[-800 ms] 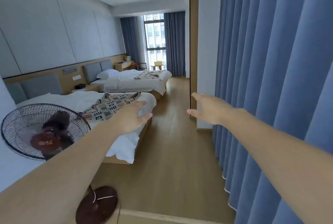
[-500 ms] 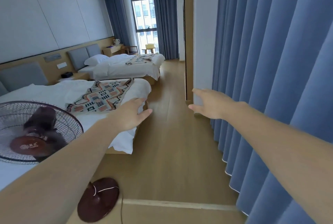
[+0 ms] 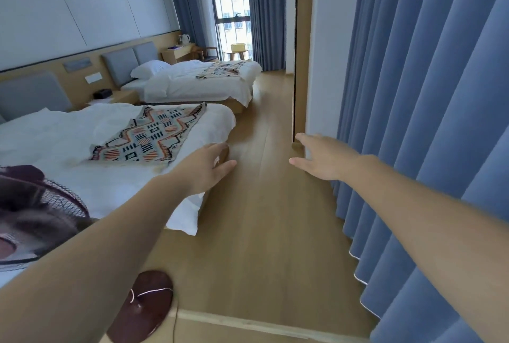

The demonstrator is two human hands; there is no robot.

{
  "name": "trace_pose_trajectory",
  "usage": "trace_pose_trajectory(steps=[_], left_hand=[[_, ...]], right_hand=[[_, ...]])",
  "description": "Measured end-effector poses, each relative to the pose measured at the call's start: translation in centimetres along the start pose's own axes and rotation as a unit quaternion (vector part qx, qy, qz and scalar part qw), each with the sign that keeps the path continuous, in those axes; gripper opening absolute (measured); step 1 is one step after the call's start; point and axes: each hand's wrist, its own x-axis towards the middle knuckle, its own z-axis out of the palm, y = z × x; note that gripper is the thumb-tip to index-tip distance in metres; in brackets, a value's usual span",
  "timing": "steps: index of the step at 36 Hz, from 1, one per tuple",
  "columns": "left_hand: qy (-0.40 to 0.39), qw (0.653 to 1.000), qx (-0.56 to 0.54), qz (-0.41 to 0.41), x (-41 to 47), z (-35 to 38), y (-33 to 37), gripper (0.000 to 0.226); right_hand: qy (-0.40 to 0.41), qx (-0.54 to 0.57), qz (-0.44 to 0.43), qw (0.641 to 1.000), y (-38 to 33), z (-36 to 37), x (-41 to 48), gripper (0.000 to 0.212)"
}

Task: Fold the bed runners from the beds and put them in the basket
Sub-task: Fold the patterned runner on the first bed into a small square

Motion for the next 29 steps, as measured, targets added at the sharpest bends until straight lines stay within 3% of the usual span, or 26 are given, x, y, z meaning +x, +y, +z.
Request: trace_pose_trajectory(steps=[12, 21, 29], left_hand=[[0.005, 0.999, -0.011, -0.048, 13.5, 3.8, 1.0, 0.062], [0.013, 0.996, -0.024, -0.084, 18.9, 5.8, -1.4, 0.063], [-0.011, 0.994, -0.033, -0.105, 25.5, 8.0, -6.3, 0.066]], right_hand=[[-0.015, 0.016, -0.028, 0.999, 8.8, -0.8, 13.8, 0.068], [-0.039, 0.007, -0.056, 0.998, 9.8, 0.4, 20.8, 0.058], [-0.066, 0.005, -0.066, 0.996, 10.6, 2.6, 28.3, 0.069]])
